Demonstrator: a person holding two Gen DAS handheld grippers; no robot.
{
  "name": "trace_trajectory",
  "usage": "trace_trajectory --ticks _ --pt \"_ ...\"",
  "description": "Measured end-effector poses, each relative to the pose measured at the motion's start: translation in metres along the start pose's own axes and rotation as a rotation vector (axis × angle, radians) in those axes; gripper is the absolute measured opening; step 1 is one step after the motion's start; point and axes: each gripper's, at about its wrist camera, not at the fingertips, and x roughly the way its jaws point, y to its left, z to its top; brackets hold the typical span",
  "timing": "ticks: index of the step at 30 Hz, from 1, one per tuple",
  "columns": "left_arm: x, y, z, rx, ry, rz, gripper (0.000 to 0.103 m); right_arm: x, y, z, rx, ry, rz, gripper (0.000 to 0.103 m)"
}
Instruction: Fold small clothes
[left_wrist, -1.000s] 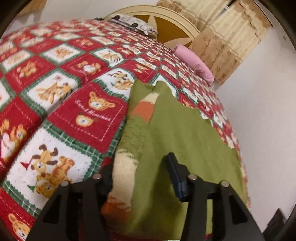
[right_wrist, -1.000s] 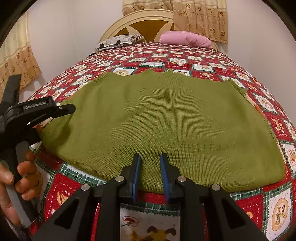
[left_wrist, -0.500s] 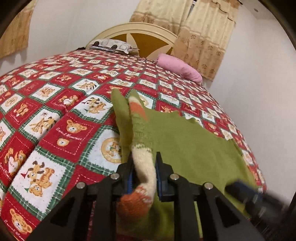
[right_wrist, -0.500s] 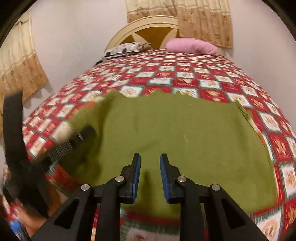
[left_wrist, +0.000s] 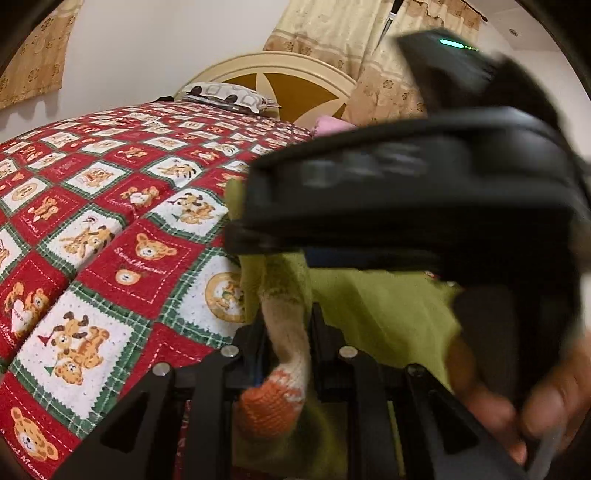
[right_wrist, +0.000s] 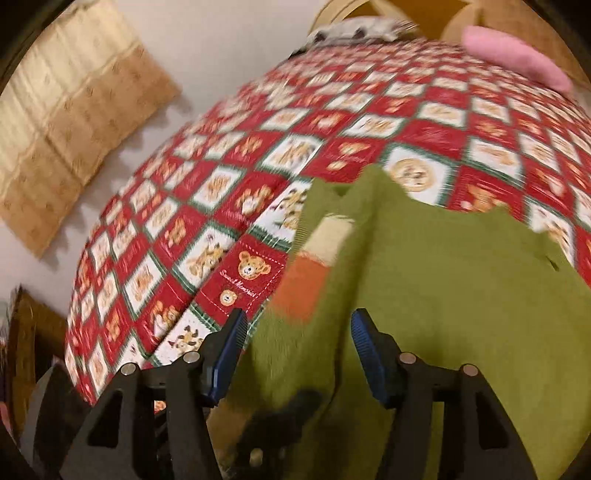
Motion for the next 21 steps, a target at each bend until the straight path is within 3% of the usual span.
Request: trace_trajectory --ticks 5,6,9,12,21 --pt "-0.001 -0.001 -0.001 0.005 0.003 -0.004 0.02 0.027 0.011 0.014 -0.108 0.068 -0.051 0.058" --pt "0.0 -0.001 -0.001 0.004 0.004 -0.006 0.02 0.035 0.016 0.012 -0.155 0.087 -0.104 0.047" --pt "0.003 -0.003 0.0 0.012 0.023 -0.016 0.02 0.046 0.018 0.004 -0.234 0.116 -0.204 0.027" --pt "0.0 -0.007 0.0 0.032 0.01 -0.034 0.02 0.031 0.006 0.001 -0.173 0.062 -0.183 0.018" --pt "-0.019 -0.036 0.002 0.127 -0.031 -0.11 0.02 -0.028 -0.029 -0.016 0.021 -0.119 -0.064 0.016"
